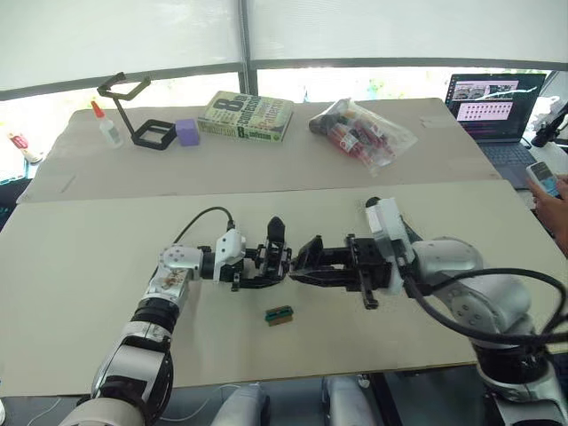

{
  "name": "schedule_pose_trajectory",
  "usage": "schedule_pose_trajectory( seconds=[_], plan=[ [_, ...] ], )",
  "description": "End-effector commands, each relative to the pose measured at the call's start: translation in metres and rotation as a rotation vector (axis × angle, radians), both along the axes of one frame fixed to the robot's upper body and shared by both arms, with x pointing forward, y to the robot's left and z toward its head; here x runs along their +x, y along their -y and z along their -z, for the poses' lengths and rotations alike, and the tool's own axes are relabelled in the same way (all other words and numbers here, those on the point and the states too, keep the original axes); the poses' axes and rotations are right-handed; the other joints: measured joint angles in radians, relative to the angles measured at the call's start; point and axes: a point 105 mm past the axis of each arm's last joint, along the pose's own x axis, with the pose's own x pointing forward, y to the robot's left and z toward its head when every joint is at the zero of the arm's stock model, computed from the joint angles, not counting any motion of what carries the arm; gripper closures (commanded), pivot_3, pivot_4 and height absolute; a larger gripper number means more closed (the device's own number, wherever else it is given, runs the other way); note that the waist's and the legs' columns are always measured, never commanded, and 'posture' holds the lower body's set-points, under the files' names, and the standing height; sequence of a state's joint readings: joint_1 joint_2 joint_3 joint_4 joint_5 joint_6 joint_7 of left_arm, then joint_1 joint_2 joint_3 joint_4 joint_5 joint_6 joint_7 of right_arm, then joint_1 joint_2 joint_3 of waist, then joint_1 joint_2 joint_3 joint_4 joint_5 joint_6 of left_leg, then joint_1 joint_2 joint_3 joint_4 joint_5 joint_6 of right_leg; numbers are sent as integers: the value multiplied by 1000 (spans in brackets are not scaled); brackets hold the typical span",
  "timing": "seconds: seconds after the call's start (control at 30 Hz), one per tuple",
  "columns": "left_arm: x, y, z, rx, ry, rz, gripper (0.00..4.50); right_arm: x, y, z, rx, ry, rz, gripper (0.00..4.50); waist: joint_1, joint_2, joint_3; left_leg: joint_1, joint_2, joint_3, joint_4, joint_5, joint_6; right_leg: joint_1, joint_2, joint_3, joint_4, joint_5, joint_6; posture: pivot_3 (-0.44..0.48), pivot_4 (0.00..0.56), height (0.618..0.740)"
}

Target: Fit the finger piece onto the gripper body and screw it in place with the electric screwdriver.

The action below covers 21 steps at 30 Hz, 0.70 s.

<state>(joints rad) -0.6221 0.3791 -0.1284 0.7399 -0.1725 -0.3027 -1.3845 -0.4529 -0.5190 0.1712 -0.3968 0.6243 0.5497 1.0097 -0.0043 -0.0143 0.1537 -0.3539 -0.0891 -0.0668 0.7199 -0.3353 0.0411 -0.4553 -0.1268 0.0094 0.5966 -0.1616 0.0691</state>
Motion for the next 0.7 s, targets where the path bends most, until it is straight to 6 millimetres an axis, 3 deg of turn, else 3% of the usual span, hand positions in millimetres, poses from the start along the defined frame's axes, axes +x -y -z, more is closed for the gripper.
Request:
schedule_pose_trajectory(
  seconds=[0.03,0.2,0.4,0.7],
  plan=[
    [-2,7,2,10,3,-11,2196,11,-9,3,1,68,19,4118,6,0,0,0,0,0,1,0,0,0,0,0,0,0,0,0,150,740],
    [-11,10,5,14,-11,14,2196,25,-21,14,-2,58,43,4118,5,0,0,-1,-1,0,0,0,0,-1,0,0,0,1,1,0,150,740],
    [-12,7,8,32,-26,-5,2196,28,-24,30,-49,61,35,4118,1,0,0,-1,-1,0,0,0,0,-1,0,-1,0,1,1,0,150,740],
    [-12,9,12,39,-36,-13,2196,26,-35,31,-18,66,5,4118,-1,1,0,0,-1,0,1,0,0,-1,0,-1,0,1,1,0,150,740]
  ],
)
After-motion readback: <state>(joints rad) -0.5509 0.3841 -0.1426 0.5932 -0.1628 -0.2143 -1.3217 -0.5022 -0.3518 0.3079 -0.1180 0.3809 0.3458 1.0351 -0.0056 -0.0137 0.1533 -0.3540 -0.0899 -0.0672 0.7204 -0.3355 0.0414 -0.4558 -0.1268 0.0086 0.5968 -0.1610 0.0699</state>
